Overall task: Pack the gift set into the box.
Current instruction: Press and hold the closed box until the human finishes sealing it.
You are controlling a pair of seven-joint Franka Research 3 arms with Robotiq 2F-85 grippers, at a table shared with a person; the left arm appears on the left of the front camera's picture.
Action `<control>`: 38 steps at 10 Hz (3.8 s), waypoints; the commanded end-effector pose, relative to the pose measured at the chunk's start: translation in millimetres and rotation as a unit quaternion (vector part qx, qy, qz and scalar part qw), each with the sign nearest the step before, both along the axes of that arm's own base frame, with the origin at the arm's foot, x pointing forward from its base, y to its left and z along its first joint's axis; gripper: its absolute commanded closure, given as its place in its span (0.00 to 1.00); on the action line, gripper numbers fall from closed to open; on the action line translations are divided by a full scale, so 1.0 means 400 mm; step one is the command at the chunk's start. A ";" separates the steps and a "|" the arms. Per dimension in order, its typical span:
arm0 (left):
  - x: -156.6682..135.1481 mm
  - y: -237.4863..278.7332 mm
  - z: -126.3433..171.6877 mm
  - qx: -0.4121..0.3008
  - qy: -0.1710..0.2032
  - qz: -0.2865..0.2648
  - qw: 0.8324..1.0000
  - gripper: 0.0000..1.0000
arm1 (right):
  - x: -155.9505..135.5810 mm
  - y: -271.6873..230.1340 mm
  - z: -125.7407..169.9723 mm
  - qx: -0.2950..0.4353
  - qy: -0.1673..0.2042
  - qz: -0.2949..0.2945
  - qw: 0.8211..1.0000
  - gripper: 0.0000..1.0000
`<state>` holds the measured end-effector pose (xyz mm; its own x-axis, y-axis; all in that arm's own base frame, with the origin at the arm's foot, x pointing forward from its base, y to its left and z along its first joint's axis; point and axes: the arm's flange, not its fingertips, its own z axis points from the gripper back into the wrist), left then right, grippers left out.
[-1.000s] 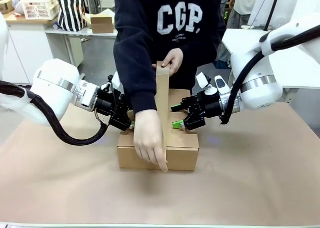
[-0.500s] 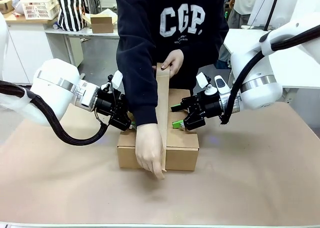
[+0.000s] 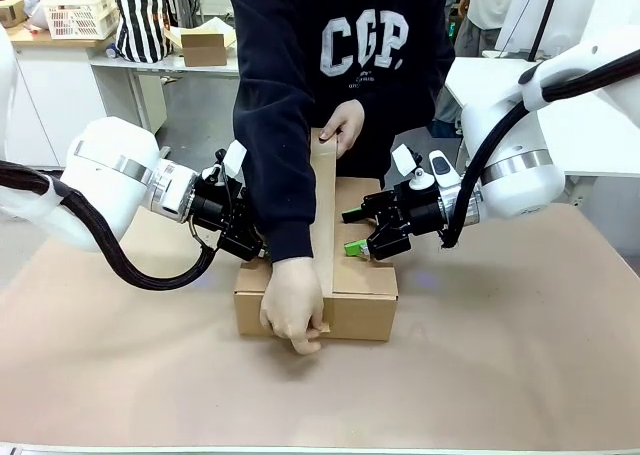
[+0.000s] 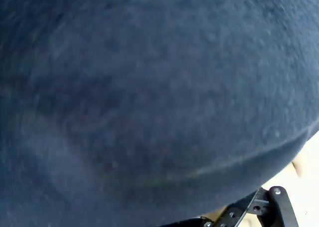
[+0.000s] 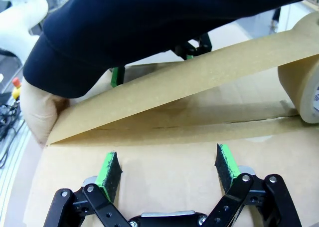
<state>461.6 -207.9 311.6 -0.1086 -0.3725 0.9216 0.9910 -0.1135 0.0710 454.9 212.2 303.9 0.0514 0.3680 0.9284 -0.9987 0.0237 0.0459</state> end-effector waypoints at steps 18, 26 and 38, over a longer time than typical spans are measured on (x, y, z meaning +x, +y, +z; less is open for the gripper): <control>-0.002 -0.001 -0.003 0.000 0.002 0.002 1.000 0.00 | -0.002 0.000 -0.005 -0.002 0.001 0.000 1.000 0.00; -0.002 -0.001 -0.003 0.000 0.002 0.002 1.000 0.00 | -0.002 0.000 -0.005 -0.002 0.001 0.000 1.000 0.00; -0.002 -0.001 -0.003 0.000 0.002 0.002 1.000 0.00 | -0.002 0.000 -0.005 -0.002 0.001 0.000 1.000 0.00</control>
